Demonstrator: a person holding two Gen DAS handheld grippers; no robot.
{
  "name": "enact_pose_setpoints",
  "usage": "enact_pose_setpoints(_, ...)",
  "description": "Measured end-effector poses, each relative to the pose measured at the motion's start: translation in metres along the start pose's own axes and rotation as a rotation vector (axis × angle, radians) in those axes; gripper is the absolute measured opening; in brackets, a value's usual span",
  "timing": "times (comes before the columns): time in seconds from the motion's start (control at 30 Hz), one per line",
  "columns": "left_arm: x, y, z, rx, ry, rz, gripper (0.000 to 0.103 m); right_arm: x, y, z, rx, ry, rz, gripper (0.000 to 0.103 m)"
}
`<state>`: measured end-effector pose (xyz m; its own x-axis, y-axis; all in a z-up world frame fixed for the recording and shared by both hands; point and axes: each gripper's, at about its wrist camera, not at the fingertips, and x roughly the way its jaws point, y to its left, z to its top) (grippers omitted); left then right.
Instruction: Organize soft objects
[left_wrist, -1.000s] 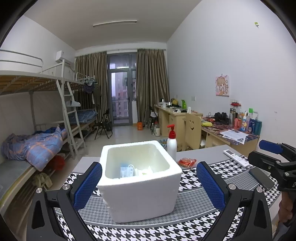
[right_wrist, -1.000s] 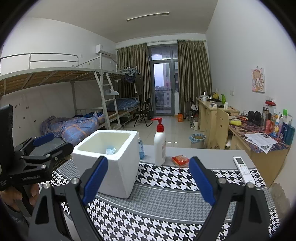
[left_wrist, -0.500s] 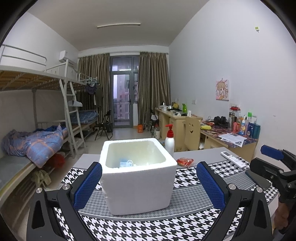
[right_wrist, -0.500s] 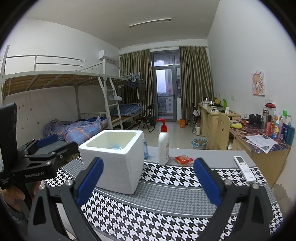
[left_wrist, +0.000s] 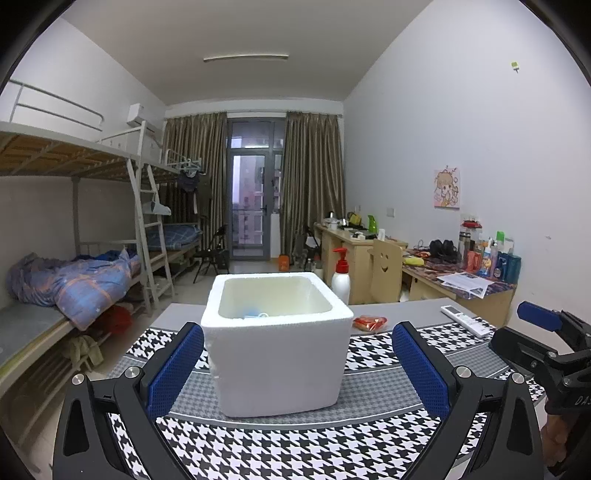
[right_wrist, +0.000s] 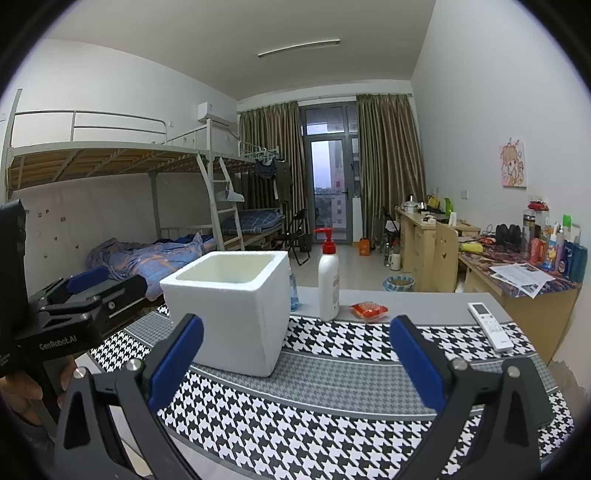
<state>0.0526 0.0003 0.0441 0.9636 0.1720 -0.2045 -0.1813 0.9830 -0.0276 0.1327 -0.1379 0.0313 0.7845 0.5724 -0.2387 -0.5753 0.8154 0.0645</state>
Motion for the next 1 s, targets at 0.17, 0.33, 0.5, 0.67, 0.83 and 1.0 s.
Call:
enact_pose_setpoints(0.17, 0.0, 0.001, -0.008, 0.0, 0.013, -0.011, 0.102, 0.001, -0.002, -0.007, 0.015, 0.002, -0.01, 0.102)
enact_pose_setpoints(0.33, 0.0, 0.002, -0.011, -0.002, 0.019, -0.018, 0.102, 0.002, -0.002, -0.012, 0.017, 0.003, -0.021, 0.102)
enact_pose_setpoints(0.5, -0.002, 0.0, -0.017, 0.003, 0.02, -0.026, 0.102, 0.004, -0.003, -0.015, 0.03, 0.015, -0.019, 0.102)
enact_pose_setpoints(0.67, -0.004, 0.0, -0.02, 0.007, 0.018, -0.027, 0.102, 0.006, -0.002, -0.017, 0.027, 0.027, -0.016, 0.102)
enact_pose_setpoints(0.83, -0.004, 0.0, -0.02, 0.006, 0.018, -0.024, 0.102, 0.006, 0.003, -0.017, 0.01, 0.025, -0.016, 0.102)
enact_pose_setpoints(1.0, -0.004, 0.0, -0.02, 0.004, 0.015, -0.026, 0.102, 0.007, 0.002, -0.018, 0.011, 0.03, -0.011, 0.102)
